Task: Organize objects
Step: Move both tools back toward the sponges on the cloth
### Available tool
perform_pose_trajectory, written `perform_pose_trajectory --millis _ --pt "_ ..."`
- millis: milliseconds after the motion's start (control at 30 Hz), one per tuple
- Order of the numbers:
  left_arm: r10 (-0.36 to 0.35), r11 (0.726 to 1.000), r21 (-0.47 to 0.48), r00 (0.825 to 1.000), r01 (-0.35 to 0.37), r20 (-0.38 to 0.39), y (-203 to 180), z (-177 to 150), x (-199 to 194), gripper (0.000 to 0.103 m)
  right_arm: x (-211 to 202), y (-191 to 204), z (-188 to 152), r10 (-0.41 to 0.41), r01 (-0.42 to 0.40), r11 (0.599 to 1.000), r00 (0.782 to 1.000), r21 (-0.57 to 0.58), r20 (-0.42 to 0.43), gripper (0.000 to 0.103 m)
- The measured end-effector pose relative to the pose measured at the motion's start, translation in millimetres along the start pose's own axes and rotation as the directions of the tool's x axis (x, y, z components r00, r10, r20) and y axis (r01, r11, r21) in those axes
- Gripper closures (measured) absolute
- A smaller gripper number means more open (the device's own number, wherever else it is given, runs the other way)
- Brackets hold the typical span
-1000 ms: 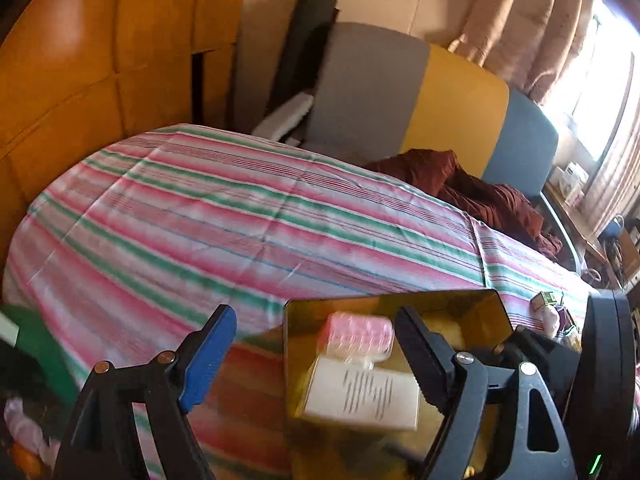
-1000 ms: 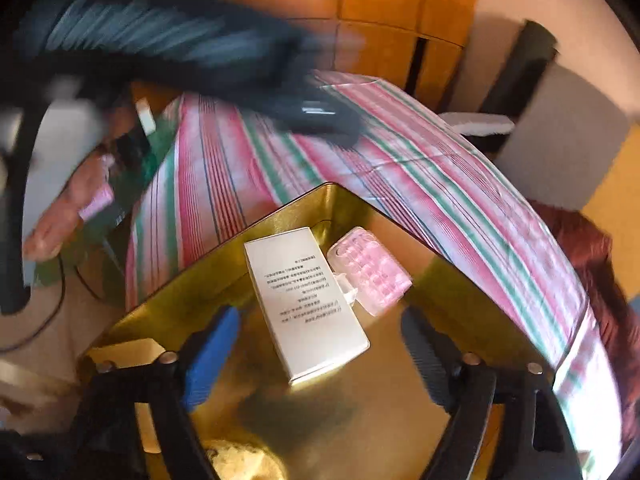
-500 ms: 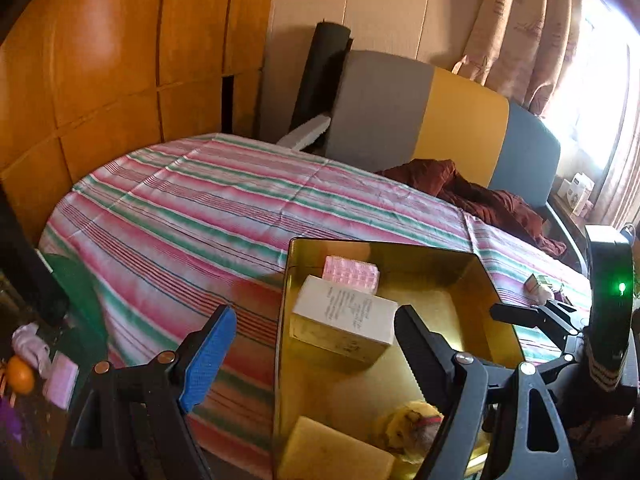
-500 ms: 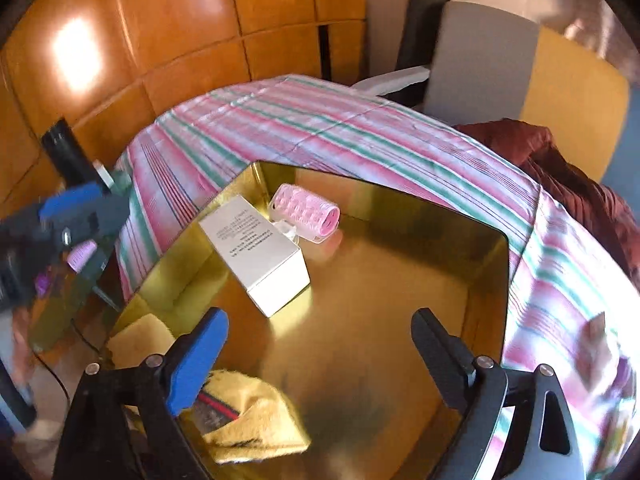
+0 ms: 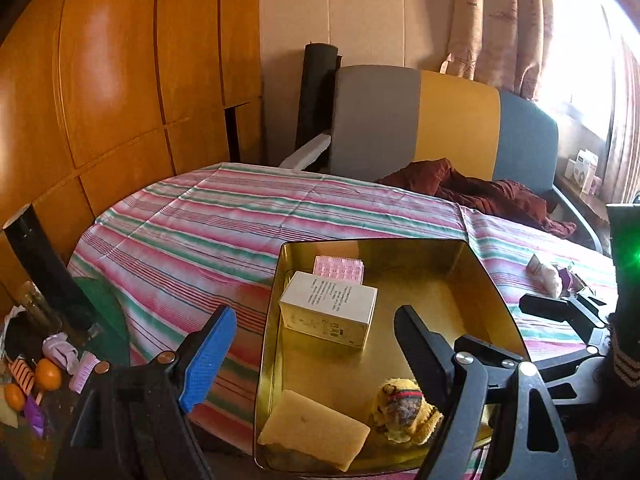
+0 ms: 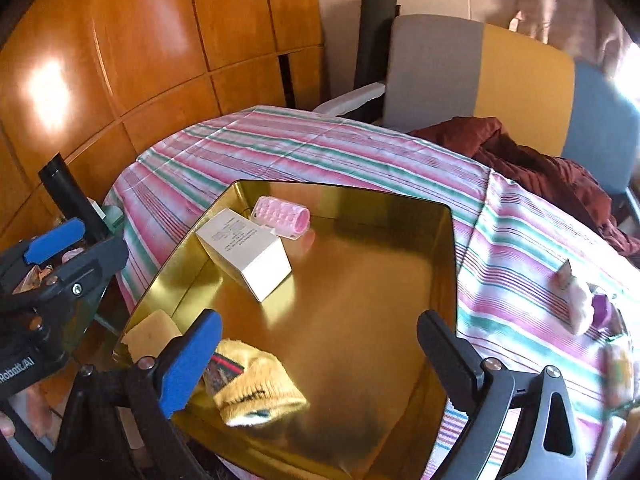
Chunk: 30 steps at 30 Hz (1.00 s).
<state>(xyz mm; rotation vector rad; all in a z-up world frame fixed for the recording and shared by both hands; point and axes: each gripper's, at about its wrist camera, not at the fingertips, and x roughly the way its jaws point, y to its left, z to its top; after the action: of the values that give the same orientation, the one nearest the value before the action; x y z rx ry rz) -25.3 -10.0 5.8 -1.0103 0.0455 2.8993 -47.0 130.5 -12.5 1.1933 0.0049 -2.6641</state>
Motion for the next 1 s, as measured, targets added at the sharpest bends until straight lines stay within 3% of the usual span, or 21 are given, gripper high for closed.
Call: perform_pose_trajectory --millis 567,1000 --pt "-0.107 0.994 0.025 0.993 0.109 -0.059 -25.4 -0.5 2.3 0.02 -24.6 -31.0 -18.6 -0.069 0.065 0.995 0.996 0.078 0.053 0.002" --pt "-0.127 0.988 0.078 0.988 0.134 -0.086 -47.8 -4.2 5.3 0.02 -30.7 -66.4 -36.7 -0.124 0.116 0.981 0.992 0.158 0.039 0.001"
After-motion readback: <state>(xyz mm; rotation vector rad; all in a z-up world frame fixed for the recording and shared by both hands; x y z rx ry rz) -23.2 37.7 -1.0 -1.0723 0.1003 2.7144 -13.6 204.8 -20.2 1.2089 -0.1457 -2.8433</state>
